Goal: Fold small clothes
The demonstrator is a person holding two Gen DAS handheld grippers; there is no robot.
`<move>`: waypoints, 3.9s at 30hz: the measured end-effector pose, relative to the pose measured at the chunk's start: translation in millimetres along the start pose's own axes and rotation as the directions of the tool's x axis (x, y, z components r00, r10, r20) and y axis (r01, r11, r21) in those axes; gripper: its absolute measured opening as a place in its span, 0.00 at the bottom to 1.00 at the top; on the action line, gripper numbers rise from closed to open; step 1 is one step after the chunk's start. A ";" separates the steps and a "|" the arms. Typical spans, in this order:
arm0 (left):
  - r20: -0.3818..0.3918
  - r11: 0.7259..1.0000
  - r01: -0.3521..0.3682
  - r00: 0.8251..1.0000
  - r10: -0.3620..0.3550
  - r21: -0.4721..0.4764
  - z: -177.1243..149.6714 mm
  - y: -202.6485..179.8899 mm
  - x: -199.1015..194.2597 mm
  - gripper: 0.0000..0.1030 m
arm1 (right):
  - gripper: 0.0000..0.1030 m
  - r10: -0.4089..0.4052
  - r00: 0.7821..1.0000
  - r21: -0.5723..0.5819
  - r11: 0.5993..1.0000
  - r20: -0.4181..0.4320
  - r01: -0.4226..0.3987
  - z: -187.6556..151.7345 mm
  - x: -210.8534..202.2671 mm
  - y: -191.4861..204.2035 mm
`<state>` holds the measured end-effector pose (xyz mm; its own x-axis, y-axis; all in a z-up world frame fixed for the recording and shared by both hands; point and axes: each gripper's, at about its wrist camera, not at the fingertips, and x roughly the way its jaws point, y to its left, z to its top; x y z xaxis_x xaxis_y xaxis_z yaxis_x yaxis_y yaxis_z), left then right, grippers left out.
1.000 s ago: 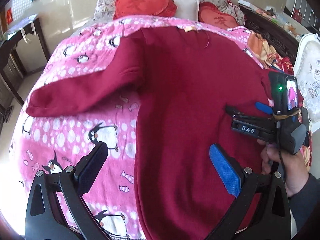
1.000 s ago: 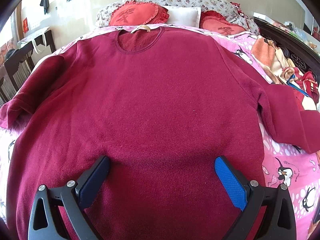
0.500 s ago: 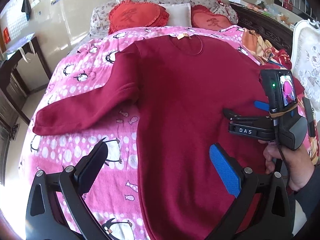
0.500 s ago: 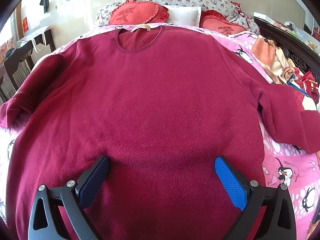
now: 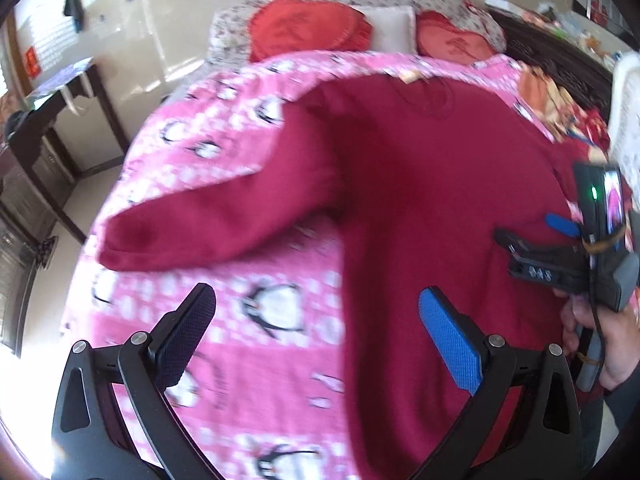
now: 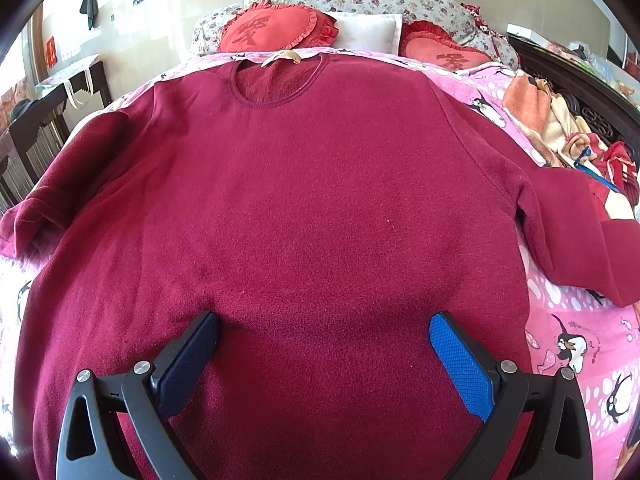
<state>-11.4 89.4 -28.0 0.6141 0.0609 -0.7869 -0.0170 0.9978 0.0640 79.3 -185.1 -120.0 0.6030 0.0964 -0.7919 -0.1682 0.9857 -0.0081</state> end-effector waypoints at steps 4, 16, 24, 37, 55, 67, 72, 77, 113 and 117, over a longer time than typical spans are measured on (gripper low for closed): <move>0.027 0.998 -0.039 0.999 0.041 -0.052 12.3 35.1 -13.2 0.99 | 1.00 0.005 1.000 0.003 1.000 0.001 -0.005 0.2 0.0 -0.6; 0.090 0.989 -0.015 0.995 0.029 -0.150 15.8 90.6 -37.1 0.99 | 1.00 0.003 1.000 0.001 1.000 0.006 -0.003 0.0 -1.8 0.3; 0.049 0.881 0.239 0.969 -0.240 -0.408 -3.3 159.6 27.9 0.99 | 1.00 0.002 1.000 0.000 1.000 0.007 -0.002 0.0 -1.6 -0.2; 0.162 0.543 0.384 0.897 -0.411 -0.747 -16.7 226.5 83.2 0.97 | 1.00 -0.001 1.000 0.000 1.000 0.008 0.001 0.0 -0.9 -0.3; 0.102 0.630 0.161 0.986 -0.129 -0.760 -5.2 244.3 98.7 0.14 | 1.00 0.000 1.000 0.002 1.000 0.010 0.000 1.2 -0.5 -0.2; 0.310 0.710 0.124 0.941 0.138 -0.693 27.4 261.6 -12.4 0.07 | 1.00 -0.006 1.000 0.000 1.000 0.012 0.006 2.2 -0.5 -0.1; 0.400 0.788 0.321 0.911 -0.103 -0.526 71.1 199.9 2.2 0.07 | 1.00 -0.010 1.000 -0.001 1.000 0.009 0.010 3.4 0.1 -0.3; 0.372 0.787 0.523 0.837 -0.402 -0.326 124.7 76.6 43.5 0.07 | 0.98 -0.017 1.000 0.045 0.999 -0.002 0.017 7.1 -10.5 -6.9; 0.117 0.936 0.351 0.928 -0.353 0.043 117.9 -63.1 108.7 0.35 | 0.90 0.025 0.994 0.084 0.996 0.102 -0.034 3.6 -75.9 -79.9; 0.037 0.963 0.215 0.977 -0.211 -0.163 113.7 -16.6 156.5 0.35 | 0.90 0.040 0.984 -0.042 0.999 0.173 -0.033 75.9 -57.0 -62.3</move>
<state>174.7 79.4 -82.4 0.6323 -0.1524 -0.7596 -0.0136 0.9781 -0.2075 114.6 -241.5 -28.1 0.7213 0.1582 -0.6743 -0.2210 0.9752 -0.0076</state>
